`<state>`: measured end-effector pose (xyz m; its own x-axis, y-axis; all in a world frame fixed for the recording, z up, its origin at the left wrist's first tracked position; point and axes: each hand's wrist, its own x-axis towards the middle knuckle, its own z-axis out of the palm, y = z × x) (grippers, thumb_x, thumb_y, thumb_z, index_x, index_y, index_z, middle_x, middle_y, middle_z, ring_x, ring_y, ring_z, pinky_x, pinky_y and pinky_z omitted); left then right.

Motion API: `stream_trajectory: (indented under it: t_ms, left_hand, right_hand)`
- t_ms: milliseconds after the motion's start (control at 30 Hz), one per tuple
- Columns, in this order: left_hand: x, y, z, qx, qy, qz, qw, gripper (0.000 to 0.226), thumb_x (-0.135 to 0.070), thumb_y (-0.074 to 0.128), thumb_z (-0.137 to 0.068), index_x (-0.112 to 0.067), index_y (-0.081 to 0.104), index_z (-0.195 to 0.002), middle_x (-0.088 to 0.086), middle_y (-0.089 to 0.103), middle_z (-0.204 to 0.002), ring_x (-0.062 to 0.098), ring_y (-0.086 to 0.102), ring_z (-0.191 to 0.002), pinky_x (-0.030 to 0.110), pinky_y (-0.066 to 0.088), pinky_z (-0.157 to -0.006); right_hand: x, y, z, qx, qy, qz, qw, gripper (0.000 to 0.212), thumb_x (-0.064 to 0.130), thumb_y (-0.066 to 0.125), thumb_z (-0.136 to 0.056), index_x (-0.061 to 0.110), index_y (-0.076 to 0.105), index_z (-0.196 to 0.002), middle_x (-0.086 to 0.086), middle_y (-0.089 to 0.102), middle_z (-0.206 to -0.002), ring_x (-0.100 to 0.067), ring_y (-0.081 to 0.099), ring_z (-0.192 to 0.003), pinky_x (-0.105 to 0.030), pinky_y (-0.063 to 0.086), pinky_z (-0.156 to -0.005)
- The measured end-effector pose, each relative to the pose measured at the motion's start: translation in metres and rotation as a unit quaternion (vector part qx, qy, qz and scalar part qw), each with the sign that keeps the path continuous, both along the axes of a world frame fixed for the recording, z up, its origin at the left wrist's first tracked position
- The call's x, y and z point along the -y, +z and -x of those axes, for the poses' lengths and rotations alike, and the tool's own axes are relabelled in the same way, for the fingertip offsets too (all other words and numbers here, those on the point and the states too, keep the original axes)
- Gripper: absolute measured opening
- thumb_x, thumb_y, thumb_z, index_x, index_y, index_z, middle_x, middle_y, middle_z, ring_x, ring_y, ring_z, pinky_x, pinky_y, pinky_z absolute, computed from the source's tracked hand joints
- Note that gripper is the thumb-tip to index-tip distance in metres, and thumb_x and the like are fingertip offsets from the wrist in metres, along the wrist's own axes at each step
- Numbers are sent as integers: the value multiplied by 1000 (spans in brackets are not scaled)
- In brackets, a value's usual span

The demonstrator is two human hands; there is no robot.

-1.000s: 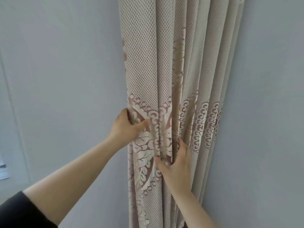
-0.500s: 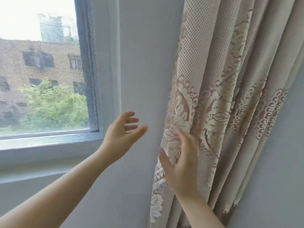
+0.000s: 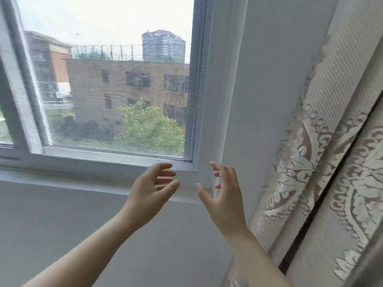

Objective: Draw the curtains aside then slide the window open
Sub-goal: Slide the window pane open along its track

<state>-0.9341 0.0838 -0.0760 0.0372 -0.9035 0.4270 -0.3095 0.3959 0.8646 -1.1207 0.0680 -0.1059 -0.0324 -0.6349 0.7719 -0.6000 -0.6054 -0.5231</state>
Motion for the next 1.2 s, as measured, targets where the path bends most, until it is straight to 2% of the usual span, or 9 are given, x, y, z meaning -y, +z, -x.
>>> stream_trajectory:
  t_ms: [133,300,433,567,733,867,967,1067,1200]
  left_hand:
    - [2,-6,-14,9,36,-4,999,34,-17,70,-83,-28,58,-112,-6,69,-102,1,67,-90,12,51,-72]
    - [4,-19,-30,4,83,-24,996,40,-33,69,-72,-33,56,-110,-6,69,-101,1,67,-90,16,53,-74]
    - [2,-35,-56,1,126,-45,991,37,-34,66,-70,-39,54,-105,-4,69,-101,2,67,-90,14,52,-73]
    - [0,-45,-96,-10,168,-60,984,37,-32,65,-70,-36,55,-106,-3,68,-101,1,66,-89,13,51,-72]
    - [-2,-59,-159,-11,223,-77,972,37,-33,64,-69,-35,57,-105,-4,69,-100,0,65,-89,11,51,-73]
    - [4,-58,-232,-35,258,-82,962,42,-30,64,-68,-25,59,-109,-1,68,-100,3,65,-88,8,49,-71]
    - [6,-55,-293,-41,276,-84,957,38,-23,68,-76,-23,59,-113,0,68,-102,3,64,-88,7,49,-73]
    - [2,-59,-354,-36,297,-88,950,32,-10,67,-84,-22,59,-113,0,67,-103,4,64,-88,8,49,-74]
    - [-6,-66,-433,-35,327,-98,939,32,-13,67,-84,-26,59,-113,-3,68,-103,1,65,-89,15,52,-81]
  right_hand:
    - [18,-2,-12,3,37,-11,999,52,22,76,-80,21,53,-127,10,51,-114,-3,51,-108,-25,48,-85]
    - [45,-12,-22,-34,95,-28,994,50,25,74,-80,22,53,-125,10,52,-116,-8,53,-110,-37,51,-88]
    - [63,-23,-49,-37,136,-45,989,47,30,71,-77,22,56,-121,11,53,-112,-10,54,-108,-41,52,-87]
    - [81,-30,-96,-52,183,-56,980,48,29,72,-77,20,58,-121,12,54,-112,-2,50,-107,-40,53,-86]
    - [101,-37,-168,-78,233,-69,967,47,29,72,-77,18,58,-121,11,55,-113,-2,50,-108,-38,53,-88]
    - [112,-38,-251,-105,265,-80,955,50,39,62,-78,18,57,-123,8,56,-115,-8,54,-111,-37,51,-90]
    - [116,-36,-316,-127,287,-95,945,51,38,63,-79,21,55,-126,9,54,-119,-9,53,-115,-33,48,-95]
    - [120,-31,-380,-155,306,-91,935,49,33,67,-81,21,54,-127,8,54,-119,-10,52,-116,-27,43,-98]
    - [123,-31,-460,-187,319,-90,925,47,32,66,-82,21,54,-126,9,53,-121,-12,51,-115,-22,39,-96]
